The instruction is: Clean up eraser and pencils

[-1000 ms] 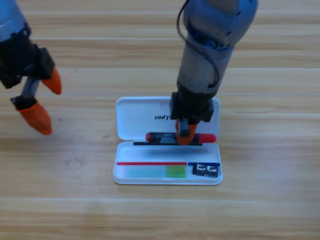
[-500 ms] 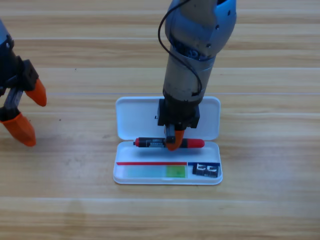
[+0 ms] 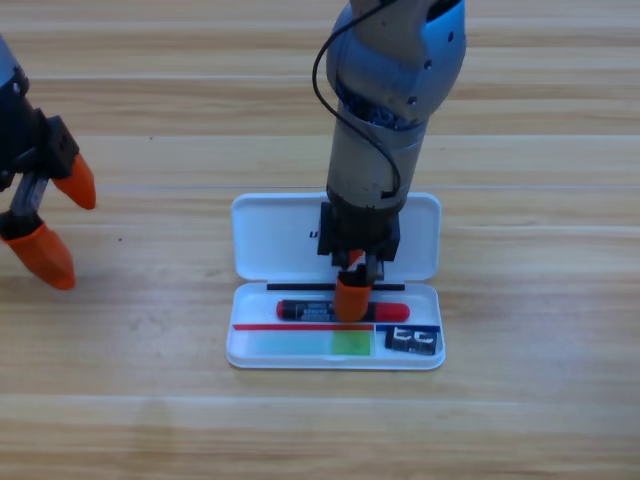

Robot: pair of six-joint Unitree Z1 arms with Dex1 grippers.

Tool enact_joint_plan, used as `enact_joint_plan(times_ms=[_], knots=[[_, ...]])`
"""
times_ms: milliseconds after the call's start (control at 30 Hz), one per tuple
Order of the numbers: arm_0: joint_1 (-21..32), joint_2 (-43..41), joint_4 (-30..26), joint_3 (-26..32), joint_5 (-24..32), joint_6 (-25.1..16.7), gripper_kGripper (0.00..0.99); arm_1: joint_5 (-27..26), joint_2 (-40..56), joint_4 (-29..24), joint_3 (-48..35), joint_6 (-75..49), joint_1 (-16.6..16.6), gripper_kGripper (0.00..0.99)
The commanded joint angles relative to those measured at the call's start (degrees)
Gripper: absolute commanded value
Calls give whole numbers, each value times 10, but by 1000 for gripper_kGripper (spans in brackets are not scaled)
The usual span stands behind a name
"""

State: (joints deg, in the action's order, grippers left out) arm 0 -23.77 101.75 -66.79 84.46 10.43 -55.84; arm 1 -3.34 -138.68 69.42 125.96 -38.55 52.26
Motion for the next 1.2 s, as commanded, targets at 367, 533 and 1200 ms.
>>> enact_joint_plan(times_ms=[367, 533, 1200], knots=[[31, 42, 13, 117, 43, -9, 871, -188, 443, -167, -329, 67, 6, 988], [47, 115, 12, 201, 96, -35, 620, -218, 576, -269, -451, 102, -4, 989], [55, 394, 15, 328, 300, -146, 0, -264, 660, -319, -576, 109, -5, 989]])
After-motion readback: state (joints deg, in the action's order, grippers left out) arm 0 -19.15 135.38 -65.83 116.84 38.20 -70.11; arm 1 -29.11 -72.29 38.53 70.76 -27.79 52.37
